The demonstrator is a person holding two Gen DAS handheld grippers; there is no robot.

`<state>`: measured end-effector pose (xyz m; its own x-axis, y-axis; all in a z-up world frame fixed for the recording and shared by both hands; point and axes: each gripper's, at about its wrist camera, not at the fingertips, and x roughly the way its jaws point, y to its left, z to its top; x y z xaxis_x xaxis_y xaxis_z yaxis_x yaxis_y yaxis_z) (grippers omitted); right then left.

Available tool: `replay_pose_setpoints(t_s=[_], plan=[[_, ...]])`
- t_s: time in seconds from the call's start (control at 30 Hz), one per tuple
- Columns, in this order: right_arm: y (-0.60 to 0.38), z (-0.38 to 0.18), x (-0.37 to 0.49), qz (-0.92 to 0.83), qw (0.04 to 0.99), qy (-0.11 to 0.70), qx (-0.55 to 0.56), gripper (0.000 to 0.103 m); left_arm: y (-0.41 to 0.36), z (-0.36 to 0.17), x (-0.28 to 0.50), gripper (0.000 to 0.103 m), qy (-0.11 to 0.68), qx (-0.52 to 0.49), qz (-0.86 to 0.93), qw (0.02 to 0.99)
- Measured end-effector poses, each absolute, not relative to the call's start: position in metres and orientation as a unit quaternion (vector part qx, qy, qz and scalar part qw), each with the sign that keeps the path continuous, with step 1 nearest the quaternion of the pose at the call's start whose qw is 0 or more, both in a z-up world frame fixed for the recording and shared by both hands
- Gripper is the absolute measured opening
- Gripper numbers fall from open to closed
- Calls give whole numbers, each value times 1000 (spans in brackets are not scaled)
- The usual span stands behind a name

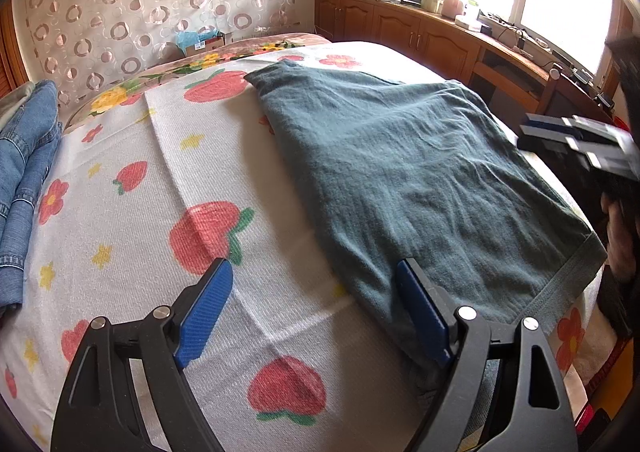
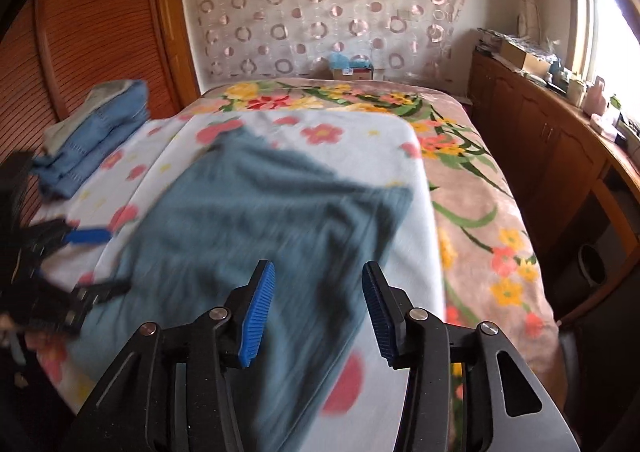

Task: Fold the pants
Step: 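Move both grippers open to the hem end of the folded shorts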

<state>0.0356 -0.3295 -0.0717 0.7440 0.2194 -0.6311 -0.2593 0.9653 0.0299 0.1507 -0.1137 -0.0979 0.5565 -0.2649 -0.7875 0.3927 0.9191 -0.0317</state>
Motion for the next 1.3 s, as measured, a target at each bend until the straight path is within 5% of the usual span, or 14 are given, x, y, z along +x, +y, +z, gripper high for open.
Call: replay_pose_setpoints(t_s=[0.33, 1.3], plan=[[-337, -82, -20, 96, 934, 343, -17, 61, -113, -98, 151, 84, 432, 73, -188, 879], [-337, -88, -64, 102, 927, 360, 7, 52, -111, -91, 100, 78, 427, 68, -237, 870]])
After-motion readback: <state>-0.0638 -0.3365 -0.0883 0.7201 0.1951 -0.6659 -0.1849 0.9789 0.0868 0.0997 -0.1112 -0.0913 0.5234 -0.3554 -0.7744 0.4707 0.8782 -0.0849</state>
